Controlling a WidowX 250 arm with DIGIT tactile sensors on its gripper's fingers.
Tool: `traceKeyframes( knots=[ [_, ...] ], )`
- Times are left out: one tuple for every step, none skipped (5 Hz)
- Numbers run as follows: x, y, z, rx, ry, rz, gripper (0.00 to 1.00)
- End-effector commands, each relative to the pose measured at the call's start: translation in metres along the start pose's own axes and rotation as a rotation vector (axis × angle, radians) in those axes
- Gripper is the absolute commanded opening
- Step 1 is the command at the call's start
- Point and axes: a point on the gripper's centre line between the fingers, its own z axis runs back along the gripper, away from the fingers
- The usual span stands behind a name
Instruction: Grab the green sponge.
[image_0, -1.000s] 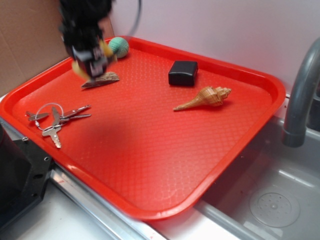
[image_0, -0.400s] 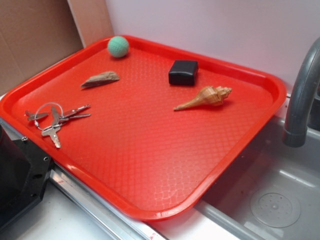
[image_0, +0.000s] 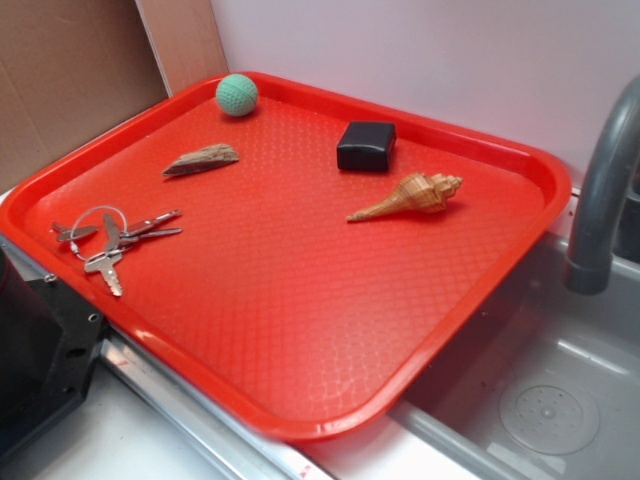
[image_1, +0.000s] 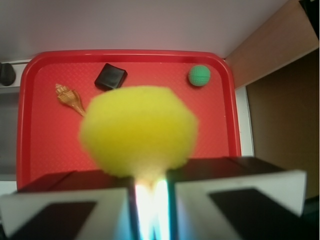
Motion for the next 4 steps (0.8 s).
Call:
traceKeyframes(
  knots=[
    [-0.006, -0.001, 0.005, 0.009, -0.045, 0.008, 0.00],
    [-0.003, 0.000, 0.000, -0.015, -0.037, 0.032, 0.00],
    [0.000, -0.001, -0.001, 0.013, -0.022, 0.008, 0.12],
    [0.002, -0.001, -0.005, 0.005, -0.004, -0.013, 0.00]
  ],
)
